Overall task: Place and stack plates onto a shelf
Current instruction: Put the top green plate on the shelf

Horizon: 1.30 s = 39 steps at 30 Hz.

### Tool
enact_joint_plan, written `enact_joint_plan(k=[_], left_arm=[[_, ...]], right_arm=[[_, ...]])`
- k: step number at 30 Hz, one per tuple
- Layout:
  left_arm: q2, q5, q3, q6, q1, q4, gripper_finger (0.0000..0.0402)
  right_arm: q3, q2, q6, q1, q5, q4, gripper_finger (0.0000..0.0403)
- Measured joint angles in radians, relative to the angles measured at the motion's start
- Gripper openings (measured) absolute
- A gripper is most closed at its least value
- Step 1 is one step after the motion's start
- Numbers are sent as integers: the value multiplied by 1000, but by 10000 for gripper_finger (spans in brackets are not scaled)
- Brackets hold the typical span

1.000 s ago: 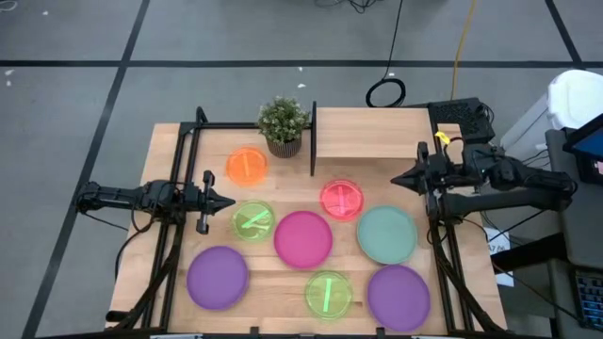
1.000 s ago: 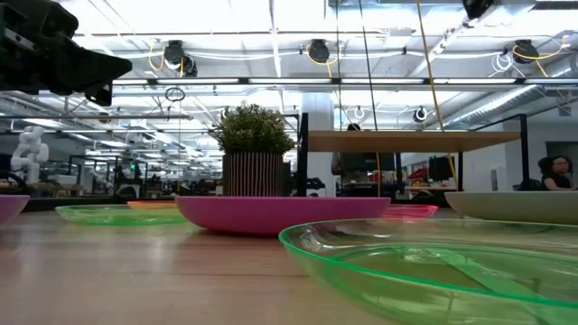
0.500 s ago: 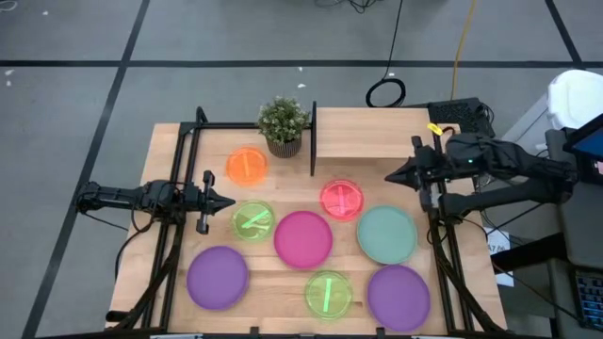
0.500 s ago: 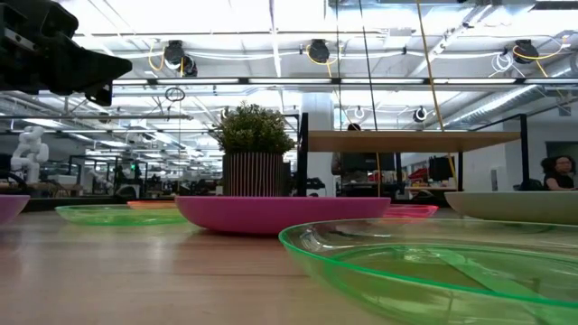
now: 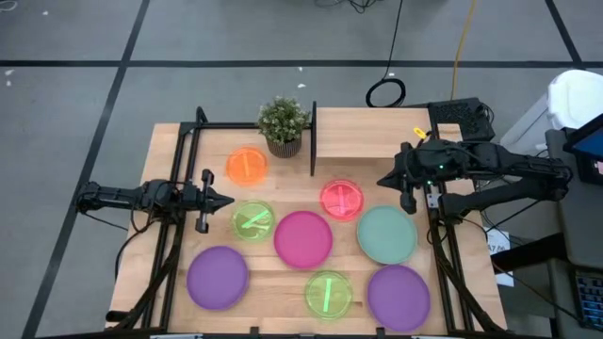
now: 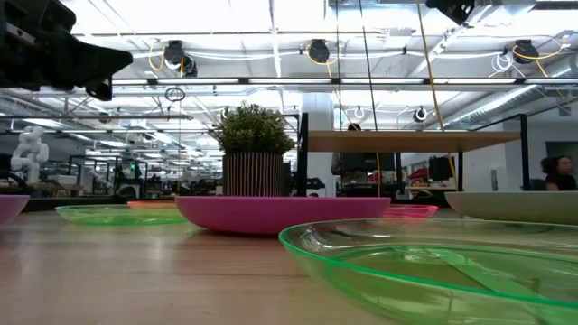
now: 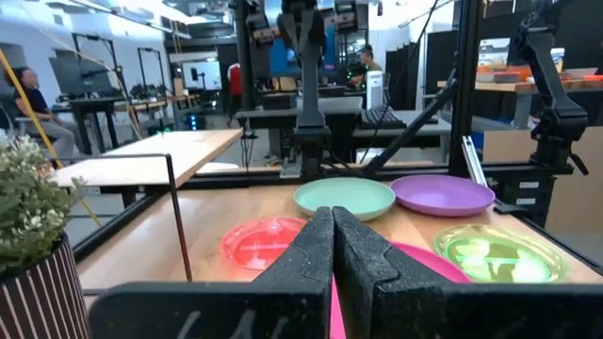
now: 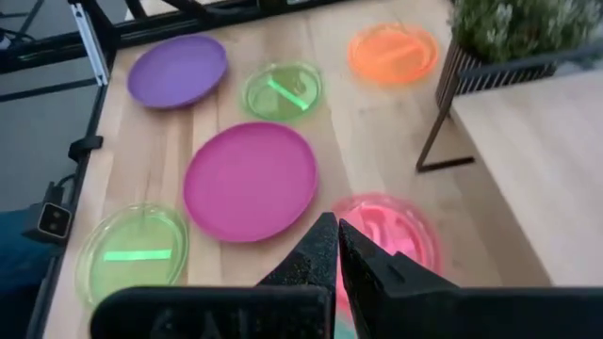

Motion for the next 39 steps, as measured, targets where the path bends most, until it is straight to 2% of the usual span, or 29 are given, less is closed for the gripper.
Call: enact_joint_plan(k=[10, 13, 20, 32, 36, 39], left_arm=[[0, -3, 3, 35, 0, 163, 4], [8, -3, 57, 2, 0, 130, 4], [151, -5, 314, -103, 0, -116, 3], [570, -4, 863, -126, 0, -575, 3], [696, -3, 981, -142, -3, -670, 3], [767, -3, 1011, -151, -15, -682, 3]], right_arm=[[-1, 8, 62, 0, 0, -22, 0], [-14, 7, 82, 0, 0, -18, 0], [-85, 8, 88, 0, -3, 15, 0], [-204, 8, 151, 0, -30, 49, 0], [-228, 7, 165, 14, -30, 49, 0], [-238, 8, 180, 43, -30, 54, 0]])
